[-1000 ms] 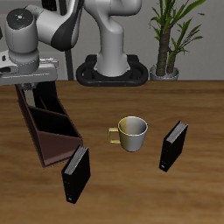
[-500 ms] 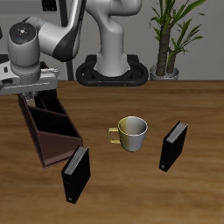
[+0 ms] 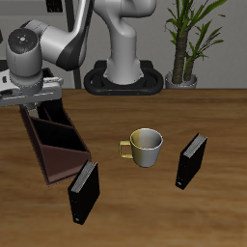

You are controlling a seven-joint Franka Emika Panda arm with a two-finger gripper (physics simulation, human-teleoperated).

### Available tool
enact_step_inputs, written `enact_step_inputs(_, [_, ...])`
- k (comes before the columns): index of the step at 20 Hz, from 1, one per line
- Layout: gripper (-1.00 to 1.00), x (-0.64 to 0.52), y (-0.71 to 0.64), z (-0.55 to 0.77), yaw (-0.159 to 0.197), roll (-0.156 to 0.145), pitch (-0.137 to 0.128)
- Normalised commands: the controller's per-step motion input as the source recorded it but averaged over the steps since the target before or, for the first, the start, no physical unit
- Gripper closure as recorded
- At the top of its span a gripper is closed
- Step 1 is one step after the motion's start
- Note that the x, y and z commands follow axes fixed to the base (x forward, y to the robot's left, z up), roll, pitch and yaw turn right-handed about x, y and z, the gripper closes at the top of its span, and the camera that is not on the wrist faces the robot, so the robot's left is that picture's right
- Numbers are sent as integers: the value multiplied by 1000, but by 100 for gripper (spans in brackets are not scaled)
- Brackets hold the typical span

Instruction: Place the yellow book into the right desk caddy's back compartment

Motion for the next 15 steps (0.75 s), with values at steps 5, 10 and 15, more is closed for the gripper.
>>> enact_step_inputs(5, [-100,-8,83,235,-35,3,-30])
enact_step_inputs(10, [-100,5,147,197,-13,24,-18])
enact_step_inputs(15, [-100,-21,247,200,-32,48,-18])
